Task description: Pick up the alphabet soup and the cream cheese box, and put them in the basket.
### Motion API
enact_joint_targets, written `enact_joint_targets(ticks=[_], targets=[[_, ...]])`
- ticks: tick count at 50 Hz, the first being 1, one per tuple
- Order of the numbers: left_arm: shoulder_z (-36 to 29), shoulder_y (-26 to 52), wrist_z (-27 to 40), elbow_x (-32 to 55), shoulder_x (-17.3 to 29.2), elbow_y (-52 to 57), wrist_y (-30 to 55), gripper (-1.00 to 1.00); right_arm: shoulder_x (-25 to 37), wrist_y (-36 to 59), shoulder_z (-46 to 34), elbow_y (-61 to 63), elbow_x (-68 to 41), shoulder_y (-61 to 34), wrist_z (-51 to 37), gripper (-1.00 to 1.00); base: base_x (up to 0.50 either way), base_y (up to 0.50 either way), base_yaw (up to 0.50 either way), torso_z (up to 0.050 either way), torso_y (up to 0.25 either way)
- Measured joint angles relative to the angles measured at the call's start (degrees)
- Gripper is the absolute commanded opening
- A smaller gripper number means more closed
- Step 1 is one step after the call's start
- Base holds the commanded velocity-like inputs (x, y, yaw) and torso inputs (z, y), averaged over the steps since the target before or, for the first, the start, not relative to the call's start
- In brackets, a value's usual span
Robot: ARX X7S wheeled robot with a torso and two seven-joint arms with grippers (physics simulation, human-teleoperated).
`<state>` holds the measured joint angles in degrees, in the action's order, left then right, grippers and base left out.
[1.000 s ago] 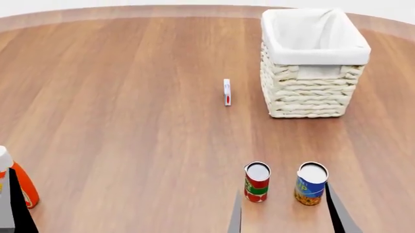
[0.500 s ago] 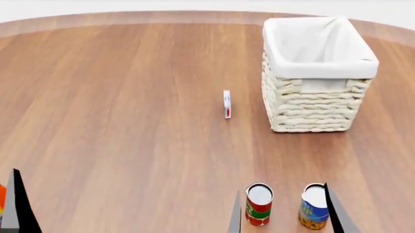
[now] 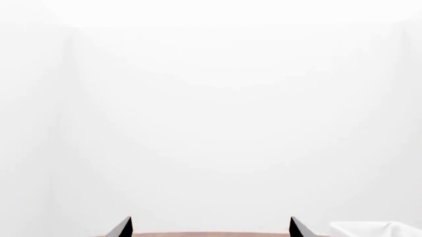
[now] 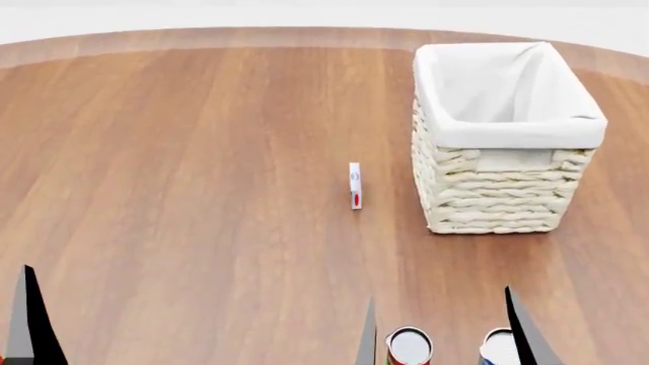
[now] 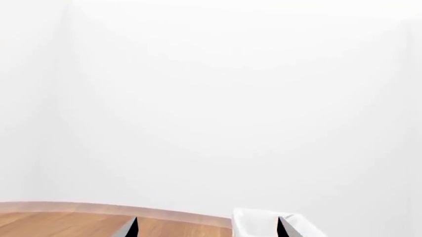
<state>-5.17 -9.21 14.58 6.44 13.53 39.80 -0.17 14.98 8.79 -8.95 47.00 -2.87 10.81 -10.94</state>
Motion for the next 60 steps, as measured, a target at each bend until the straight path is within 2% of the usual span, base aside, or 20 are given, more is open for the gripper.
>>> enact_joint_targets(ticks=[60], targets=[[-1.2,-0.2,1.7,0.8,1.8,-0.6,-0.6,1.0,2.5,0.3,-1.7,-0.3,-2.2,-0.8,-2.4,1.0,0.2,0.0,0.0,0.0,0.0]])
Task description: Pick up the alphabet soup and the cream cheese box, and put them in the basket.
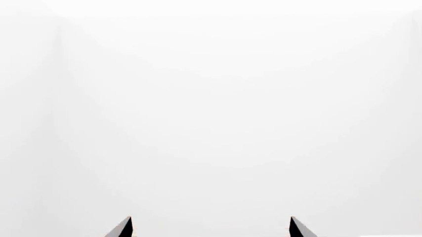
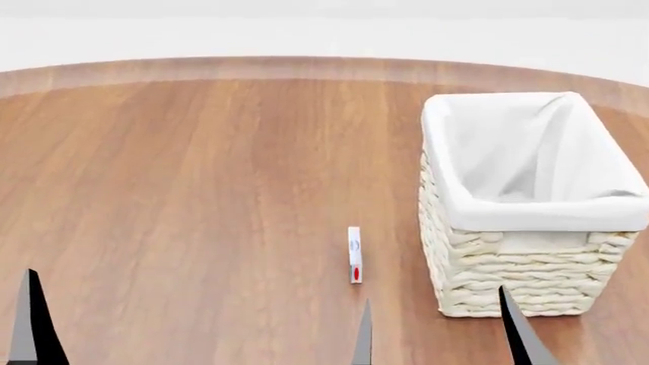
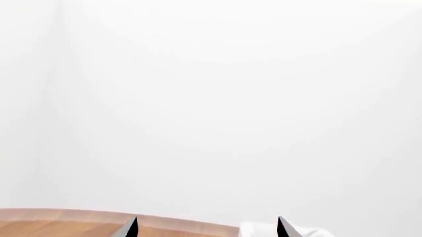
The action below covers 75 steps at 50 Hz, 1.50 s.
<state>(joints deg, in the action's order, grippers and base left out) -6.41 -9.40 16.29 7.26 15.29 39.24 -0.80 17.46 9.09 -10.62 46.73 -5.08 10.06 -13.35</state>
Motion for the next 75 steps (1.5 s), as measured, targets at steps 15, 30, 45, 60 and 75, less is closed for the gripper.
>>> enact_joint_targets(ticks=[15,30,45,60,75], targets=[[-0.7,0.2,-0.2,0.6,0.8,0.3,0.7,1.0,0.4,-0.4,-0.2,-0.6,-0.7,-0.4,-0.4,1.0,0.2,0.0,0.0,0.0,0.0],[-1.2,0.2,-0.2,1.1,1.2,0.2,0.4,1.0,0.9,-0.5,-0.6,-0.8,-1.1,-0.6,-0.8,1.0,0.2,0.0,0.0,0.0,0.001],[-1.4,0.1,0.2,1.1,1.6,0.1,0.0,1.0,1.3,-0.5,-1.2,-0.9,-1.2,-0.6,-1.2,1.0,0.2,0.0,0.0,0.0,0.0],[-1.8,0.1,0.5,0.8,2.0,-0.1,-0.1,1.0,1.3,-1.3,-1.2,-1.4,-1.5,-0.6,-2.0,1.0,0.14,0.0,0.0,0.0,0.001],[-2.4,0.3,1.1,0.0,2.2,-0.2,0.4,1.0,1.5,-2.0,-1.0,-1.7,-1.8,-0.6,-2.8,1.0,0.0,0.0,0.0,0.0,-0.042]])
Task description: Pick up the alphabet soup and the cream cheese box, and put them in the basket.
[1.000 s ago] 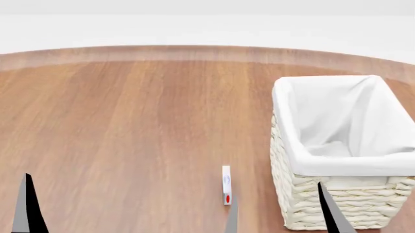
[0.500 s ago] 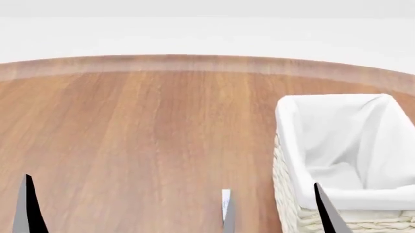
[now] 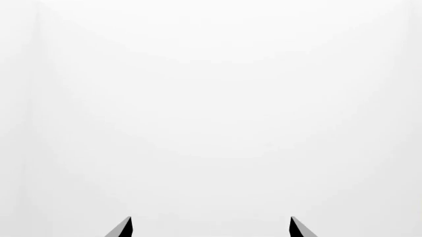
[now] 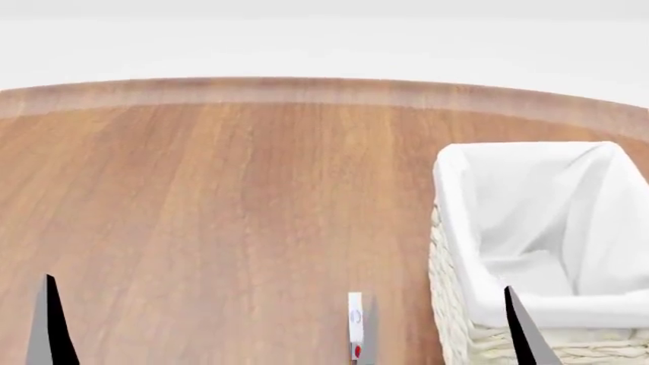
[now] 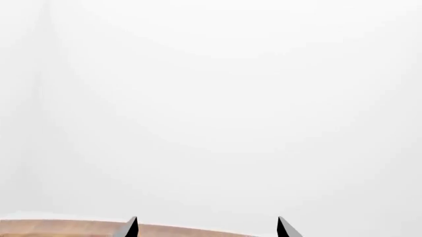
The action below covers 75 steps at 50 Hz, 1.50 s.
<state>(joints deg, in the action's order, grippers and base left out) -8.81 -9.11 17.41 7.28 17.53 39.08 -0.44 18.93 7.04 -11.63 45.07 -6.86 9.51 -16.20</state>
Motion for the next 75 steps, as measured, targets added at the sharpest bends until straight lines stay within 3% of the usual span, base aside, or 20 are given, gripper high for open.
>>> enact_joint_targets(ticks=[75], targets=[[-2.2,1.4,2.1,-0.7,1.5,-1.4,1.1,1.0,1.6,-1.8,-0.9,-2.5,-1.1,-0.9,-1.7,1.0,0.0,0.0,0.0,0.0,-0.053]])
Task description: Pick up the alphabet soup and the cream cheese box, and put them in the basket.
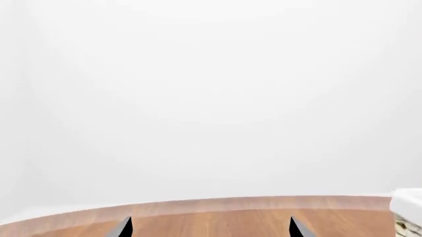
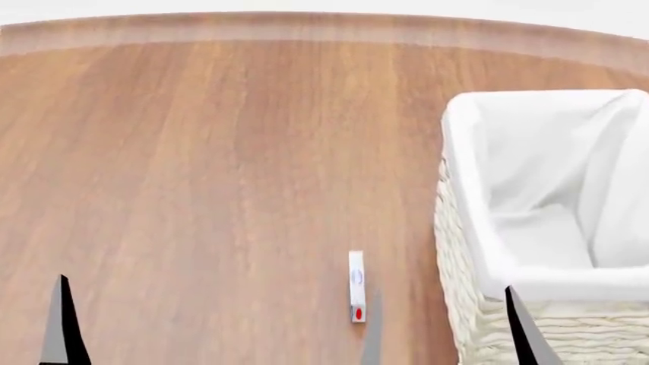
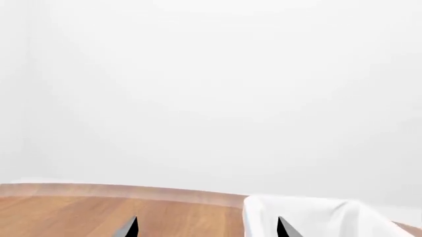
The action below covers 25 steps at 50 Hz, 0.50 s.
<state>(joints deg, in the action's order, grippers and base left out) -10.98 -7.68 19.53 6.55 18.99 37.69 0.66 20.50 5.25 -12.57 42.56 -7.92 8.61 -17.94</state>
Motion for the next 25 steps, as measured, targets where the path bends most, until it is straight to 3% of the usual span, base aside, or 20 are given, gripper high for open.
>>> enact_joint_targets(ticks=[25], targets=[[-0.5,0.3,0.5,-0.3,0.4,-1.4,-0.7,1.0,0.3,-0.2,-0.6,-0.9,-0.2,-0.6,-0.4,1.0,0.0,0.0,0.0,0.0,-0.091]])
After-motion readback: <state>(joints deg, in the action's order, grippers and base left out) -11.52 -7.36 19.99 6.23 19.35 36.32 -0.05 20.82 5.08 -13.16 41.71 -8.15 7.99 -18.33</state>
